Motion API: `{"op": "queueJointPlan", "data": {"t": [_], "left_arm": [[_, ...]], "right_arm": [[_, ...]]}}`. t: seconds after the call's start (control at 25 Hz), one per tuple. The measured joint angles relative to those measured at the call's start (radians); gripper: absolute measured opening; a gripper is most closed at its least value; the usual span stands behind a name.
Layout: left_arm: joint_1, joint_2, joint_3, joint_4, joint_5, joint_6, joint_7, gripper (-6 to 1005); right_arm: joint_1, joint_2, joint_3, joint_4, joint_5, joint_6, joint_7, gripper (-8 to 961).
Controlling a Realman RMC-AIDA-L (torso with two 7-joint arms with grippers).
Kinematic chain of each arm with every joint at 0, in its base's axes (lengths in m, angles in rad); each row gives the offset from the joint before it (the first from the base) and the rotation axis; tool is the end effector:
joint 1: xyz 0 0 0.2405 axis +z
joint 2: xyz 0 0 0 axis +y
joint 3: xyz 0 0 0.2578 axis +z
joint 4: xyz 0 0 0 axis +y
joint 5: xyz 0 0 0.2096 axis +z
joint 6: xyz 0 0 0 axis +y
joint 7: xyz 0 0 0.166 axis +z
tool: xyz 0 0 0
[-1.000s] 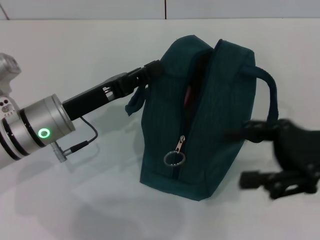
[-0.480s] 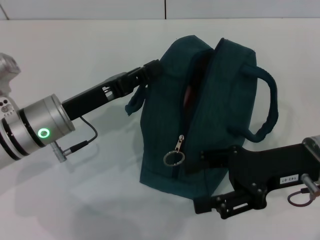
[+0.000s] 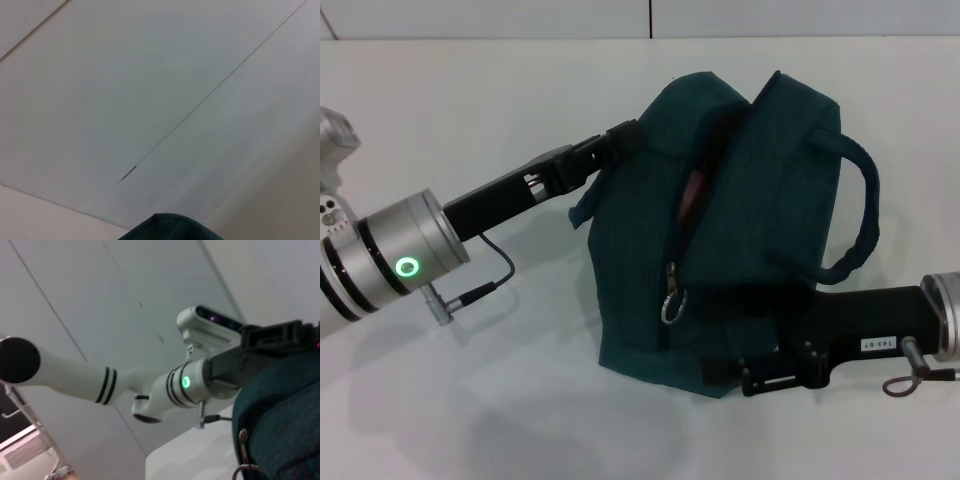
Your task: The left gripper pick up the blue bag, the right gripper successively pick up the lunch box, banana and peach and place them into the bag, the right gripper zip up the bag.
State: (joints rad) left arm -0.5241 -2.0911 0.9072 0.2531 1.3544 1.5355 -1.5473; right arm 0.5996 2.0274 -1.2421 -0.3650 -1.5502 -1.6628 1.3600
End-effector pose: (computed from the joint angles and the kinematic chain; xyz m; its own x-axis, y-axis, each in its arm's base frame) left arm -0.2274 0.3272 -0.0504 0.1837 0.5966 0.7812 0.7151 -0.6264 0.3103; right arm 0.2074 0.2896 -0.0720 0.7313 -0.4460 -0.5160 -0.3462 -0.8946 0.2826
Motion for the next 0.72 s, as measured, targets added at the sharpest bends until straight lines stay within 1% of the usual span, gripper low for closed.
{"op": "queueJointPlan", "data": {"t": [0.24, 0.4, 0.56, 0.72], "left_arm": [[0.004, -0.001, 0.002, 0.0, 0.0, 0.0, 0.0, 188], [0.005, -0.004, 0.004, 0.0, 0.0, 0.002, 0.006, 188], [0.006, -0.004, 0.005, -0.013, 0.0, 0.003, 0.01, 189], [0.007, -0.004, 0.006, -0.016, 0.0, 0.005, 0.011, 189]], "right_arm": [[0.001, 0.001, -0.008, 0.0, 0.046, 0.011, -0.029, 811], [-0.002, 0.001, -0.028, 0.008, 0.117, 0.019, -0.066, 812], [0.01, 0.001, -0.111, 0.015, 0.167, 0.019, -0.079, 812], [0.003, 0.0, -0.178, 0.016, 0.243, 0.073, -0.079, 807]]}}
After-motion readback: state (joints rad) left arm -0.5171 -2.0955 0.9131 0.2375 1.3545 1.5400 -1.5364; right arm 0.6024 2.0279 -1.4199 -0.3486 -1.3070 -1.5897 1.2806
